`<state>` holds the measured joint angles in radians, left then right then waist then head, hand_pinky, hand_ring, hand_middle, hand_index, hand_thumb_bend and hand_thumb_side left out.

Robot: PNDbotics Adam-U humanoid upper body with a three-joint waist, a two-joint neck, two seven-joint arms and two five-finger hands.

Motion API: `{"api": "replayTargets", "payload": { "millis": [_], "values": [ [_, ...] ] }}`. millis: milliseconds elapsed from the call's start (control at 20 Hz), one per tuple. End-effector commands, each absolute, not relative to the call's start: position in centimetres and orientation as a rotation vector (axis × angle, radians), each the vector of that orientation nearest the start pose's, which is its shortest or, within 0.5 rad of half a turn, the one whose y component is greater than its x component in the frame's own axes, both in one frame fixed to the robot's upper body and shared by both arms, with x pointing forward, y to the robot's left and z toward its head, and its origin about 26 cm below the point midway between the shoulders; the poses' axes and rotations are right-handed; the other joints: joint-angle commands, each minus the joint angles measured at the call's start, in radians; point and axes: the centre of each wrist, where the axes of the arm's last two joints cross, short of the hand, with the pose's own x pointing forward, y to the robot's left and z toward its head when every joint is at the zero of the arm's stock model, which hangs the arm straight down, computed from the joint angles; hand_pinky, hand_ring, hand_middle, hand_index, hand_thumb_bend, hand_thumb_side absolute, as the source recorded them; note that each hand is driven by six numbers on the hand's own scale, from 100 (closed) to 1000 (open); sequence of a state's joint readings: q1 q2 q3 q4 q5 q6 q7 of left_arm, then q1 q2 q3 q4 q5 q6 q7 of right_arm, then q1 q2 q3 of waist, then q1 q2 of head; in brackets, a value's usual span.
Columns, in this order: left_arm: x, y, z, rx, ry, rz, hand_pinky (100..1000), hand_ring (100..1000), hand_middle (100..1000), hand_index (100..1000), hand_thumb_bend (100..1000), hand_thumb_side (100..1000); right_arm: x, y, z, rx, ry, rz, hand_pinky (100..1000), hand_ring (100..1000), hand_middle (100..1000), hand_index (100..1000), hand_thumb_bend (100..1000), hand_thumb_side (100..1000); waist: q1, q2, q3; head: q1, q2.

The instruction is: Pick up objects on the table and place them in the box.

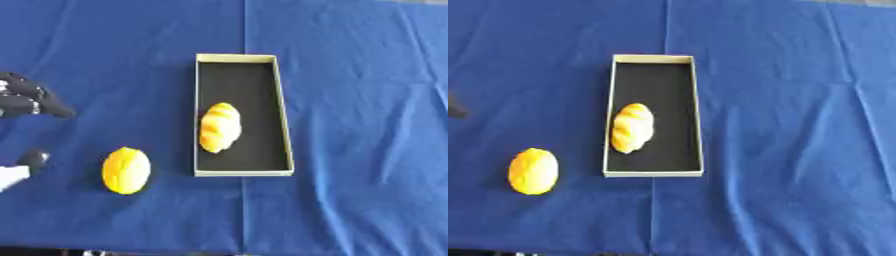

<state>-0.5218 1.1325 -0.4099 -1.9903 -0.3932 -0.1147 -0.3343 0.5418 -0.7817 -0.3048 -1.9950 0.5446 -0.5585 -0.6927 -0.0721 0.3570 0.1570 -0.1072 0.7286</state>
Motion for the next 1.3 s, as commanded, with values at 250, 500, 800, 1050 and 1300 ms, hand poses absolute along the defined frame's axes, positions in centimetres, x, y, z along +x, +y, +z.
{"api": "replayTargets", "payload": {
  "millis": [250,500,800,1050,1300],
  "values": [
    [29.5,25.5,27.2,-1.034,2.170,2.640,879,855,765,908,100,494,15.4,-43.2,11.2,-1.121,-2.460,0.654,789,874,824,887,100,427,0.012,-0.010,0.001,0.012,-0.012],
    [29.7,24.0,27.0,-0.953,2.162,2.709,907,866,782,924,100,569,15.3,-42.4,10.2,-1.108,-2.446,0.639,787,875,826,891,100,450,0.015,-0.006,0.001,0.013,-0.014],
    [29.7,24.2,27.9,-0.900,2.047,2.734,925,923,835,950,140,738,14.9,-41.3,8.7,-1.103,-2.403,0.629,786,876,826,895,100,484,0.021,-0.002,0.004,0.009,-0.015],
    [29.7,24.1,28.7,-0.882,1.983,2.696,927,927,841,966,140,778,14.5,-40.0,7.3,-1.107,-2.351,0.634,784,877,826,898,100,516,0.024,0.000,0.008,0.005,-0.018],
    [29.7,24.0,28.3,-0.846,1.913,2.771,945,942,853,980,175,939,14.4,-39.4,6.7,-1.105,-2.334,0.635,783,875,824,898,100,533,0.025,0.003,0.006,0.006,-0.018]
  ]
}}
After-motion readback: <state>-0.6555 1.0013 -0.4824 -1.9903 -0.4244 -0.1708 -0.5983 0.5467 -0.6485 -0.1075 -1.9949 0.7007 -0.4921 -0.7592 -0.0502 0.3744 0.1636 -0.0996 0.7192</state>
